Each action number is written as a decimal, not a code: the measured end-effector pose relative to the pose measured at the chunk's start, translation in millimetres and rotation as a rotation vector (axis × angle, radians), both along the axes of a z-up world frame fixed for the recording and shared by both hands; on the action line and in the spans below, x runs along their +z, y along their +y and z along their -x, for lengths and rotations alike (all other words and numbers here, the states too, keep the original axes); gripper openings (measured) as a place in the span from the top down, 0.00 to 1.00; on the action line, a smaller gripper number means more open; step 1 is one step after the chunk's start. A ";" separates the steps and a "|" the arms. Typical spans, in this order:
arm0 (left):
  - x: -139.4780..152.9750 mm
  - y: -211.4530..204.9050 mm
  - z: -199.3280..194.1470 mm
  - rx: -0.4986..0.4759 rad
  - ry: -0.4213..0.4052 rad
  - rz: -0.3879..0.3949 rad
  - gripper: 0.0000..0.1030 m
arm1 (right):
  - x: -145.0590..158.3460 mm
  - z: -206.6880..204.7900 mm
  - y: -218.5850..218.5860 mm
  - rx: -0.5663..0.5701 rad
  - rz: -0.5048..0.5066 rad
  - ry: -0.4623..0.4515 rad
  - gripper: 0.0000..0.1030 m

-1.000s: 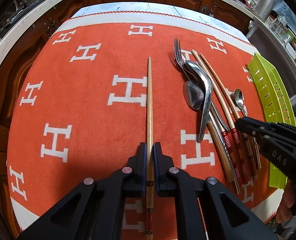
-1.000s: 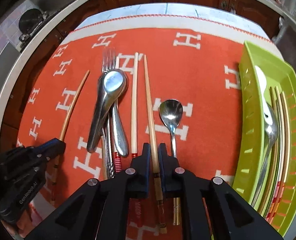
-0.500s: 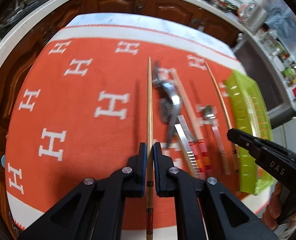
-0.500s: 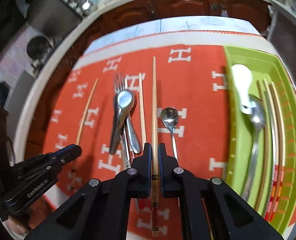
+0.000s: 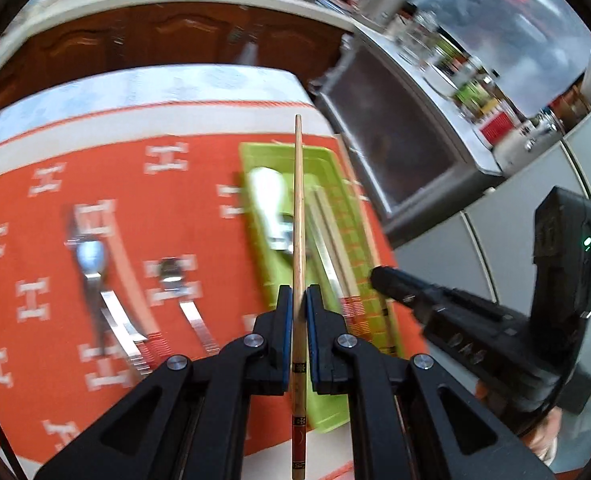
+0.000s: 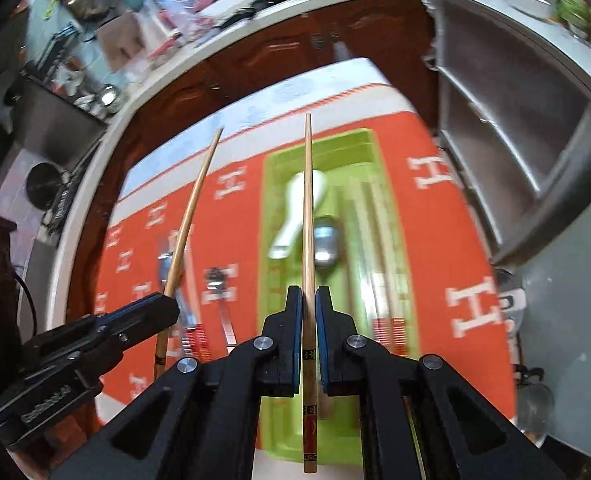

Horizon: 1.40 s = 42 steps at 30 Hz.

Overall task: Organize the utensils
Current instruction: 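Lower both chopsticks into the green tray and open both tools, then move both tools back over the remaining utensils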

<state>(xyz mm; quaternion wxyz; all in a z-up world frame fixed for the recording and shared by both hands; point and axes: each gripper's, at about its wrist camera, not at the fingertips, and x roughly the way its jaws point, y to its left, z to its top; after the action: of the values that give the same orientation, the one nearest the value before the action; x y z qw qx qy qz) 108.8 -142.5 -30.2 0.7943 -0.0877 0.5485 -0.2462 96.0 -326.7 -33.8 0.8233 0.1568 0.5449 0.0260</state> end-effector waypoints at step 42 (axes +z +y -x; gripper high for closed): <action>21.5 133.0 19.4 0.097 -0.181 -0.268 0.45 | 5.1 -6.1 133.3 0.238 -0.056 -0.029 0.82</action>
<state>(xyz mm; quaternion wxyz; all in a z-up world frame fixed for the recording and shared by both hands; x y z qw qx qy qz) 89.4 -9.4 -8.7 0.8559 0.0152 0.4979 -0.1388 102.0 -193.4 -28.7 0.8174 0.1134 0.5469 0.1410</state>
